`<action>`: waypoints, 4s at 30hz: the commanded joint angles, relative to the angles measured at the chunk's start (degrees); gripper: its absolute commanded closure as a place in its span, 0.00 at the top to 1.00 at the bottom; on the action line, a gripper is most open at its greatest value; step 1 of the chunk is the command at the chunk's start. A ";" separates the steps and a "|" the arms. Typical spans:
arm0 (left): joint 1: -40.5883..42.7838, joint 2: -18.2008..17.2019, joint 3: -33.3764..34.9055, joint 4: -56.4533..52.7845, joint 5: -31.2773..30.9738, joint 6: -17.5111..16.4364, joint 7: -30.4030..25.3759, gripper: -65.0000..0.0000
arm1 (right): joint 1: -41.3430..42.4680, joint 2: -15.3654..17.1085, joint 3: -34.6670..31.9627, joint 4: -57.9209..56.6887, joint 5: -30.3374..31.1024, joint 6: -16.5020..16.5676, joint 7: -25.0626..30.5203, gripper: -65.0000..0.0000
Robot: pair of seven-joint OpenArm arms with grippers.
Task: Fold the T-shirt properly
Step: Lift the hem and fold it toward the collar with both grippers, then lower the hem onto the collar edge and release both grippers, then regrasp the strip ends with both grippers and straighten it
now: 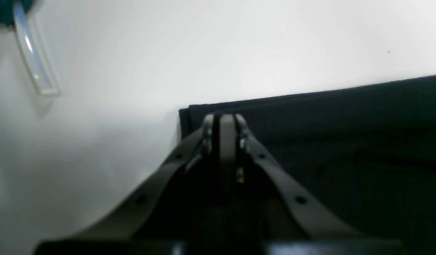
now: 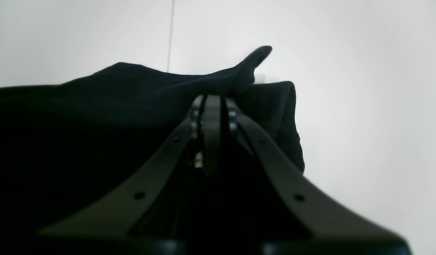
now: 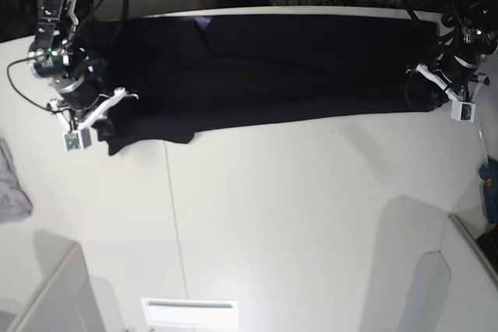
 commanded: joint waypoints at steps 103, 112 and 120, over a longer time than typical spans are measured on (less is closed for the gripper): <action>0.95 4.00 -3.94 -11.03 6.86 -0.01 -1.72 0.00 | -6.64 -9.63 9.17 -8.62 -0.35 13.01 0.05 0.00; -2.30 4.35 -3.76 -12.79 7.47 -0.01 -1.54 0.00 | 1.54 -9.19 9.17 -18.46 -8.17 13.01 2.69 0.00; -6.26 4.35 2.13 -12.96 7.47 4.03 -1.54 0.00 | 8.75 -9.10 9.17 -25.32 -11.34 13.10 2.86 0.00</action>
